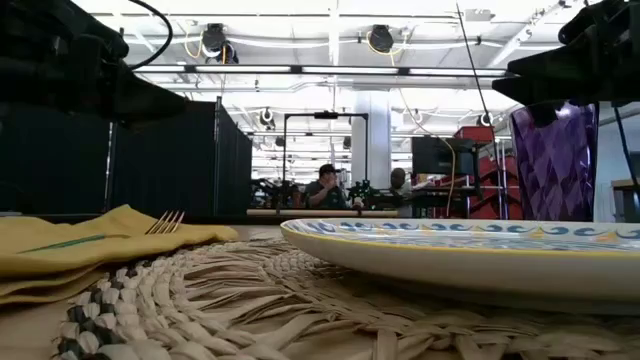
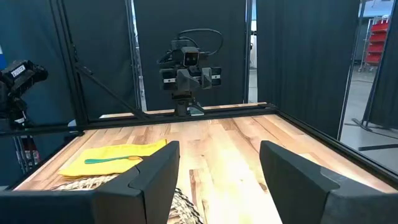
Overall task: Set table place
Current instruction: Return to Home Position
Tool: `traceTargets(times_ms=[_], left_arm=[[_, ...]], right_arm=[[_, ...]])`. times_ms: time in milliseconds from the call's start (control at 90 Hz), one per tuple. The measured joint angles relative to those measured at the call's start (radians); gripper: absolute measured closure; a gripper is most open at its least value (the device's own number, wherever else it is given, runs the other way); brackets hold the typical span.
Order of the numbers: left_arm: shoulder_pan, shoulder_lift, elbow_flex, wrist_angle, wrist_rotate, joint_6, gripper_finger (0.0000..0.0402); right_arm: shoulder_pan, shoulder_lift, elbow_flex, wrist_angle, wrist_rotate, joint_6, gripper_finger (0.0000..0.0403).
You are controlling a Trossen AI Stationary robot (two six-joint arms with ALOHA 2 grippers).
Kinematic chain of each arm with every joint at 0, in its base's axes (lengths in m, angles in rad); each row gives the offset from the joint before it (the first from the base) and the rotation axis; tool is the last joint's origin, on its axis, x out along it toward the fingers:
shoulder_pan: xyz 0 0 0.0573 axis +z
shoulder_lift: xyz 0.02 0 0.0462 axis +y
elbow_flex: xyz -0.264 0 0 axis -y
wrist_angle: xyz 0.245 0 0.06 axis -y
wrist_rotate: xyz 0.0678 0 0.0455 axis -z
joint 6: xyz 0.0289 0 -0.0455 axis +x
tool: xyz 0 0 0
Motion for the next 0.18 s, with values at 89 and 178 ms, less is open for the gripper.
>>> traceTargets(times_ms=[89, 178], left_arm=[[0.000, 0.000, 0.000, 0.000, 0.000, 0.000, 0.0265], [0.000, 0.000, 0.000, 0.000, 0.000, 0.000, 0.0265]], right_arm=[[0.000, 0.000, 0.000, 0.000, 0.000, 0.000, 0.0193], [0.000, 0.000, 0.000, 0.000, 0.000, 0.000, 0.0193]])
